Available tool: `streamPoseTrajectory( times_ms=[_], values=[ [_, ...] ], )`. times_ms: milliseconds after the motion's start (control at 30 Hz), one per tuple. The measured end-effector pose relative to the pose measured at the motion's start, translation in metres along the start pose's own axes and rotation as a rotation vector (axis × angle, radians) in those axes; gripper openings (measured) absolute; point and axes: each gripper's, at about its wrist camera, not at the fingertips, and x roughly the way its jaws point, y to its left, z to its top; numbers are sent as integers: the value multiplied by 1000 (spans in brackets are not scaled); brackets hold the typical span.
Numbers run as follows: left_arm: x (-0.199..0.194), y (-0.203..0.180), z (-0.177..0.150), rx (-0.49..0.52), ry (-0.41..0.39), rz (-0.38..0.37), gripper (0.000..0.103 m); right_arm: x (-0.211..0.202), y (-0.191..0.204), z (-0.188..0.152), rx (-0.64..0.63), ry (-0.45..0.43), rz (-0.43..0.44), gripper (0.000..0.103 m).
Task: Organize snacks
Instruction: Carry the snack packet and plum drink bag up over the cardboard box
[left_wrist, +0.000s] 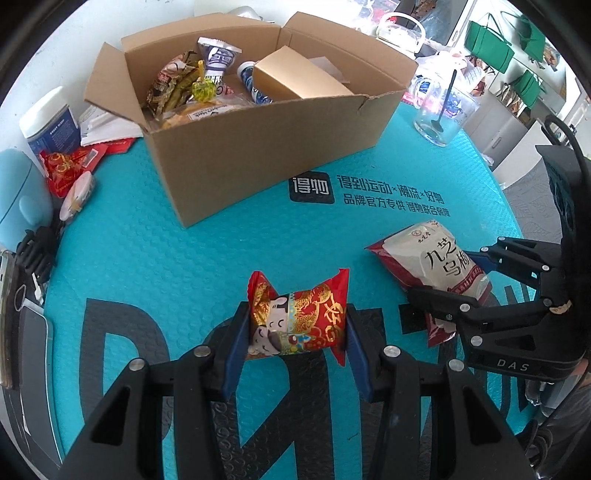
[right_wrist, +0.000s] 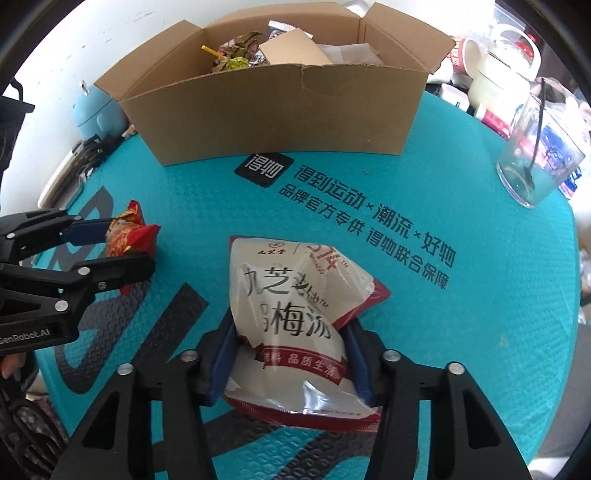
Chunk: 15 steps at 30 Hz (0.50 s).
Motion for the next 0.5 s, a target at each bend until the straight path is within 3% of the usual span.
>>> streamPoseTrajectory(
  times_ms=[500],
  values=[
    [-34,-4,4,3,-71,-15,47,-30,20,5,-43,-50,102,46]
  ],
)
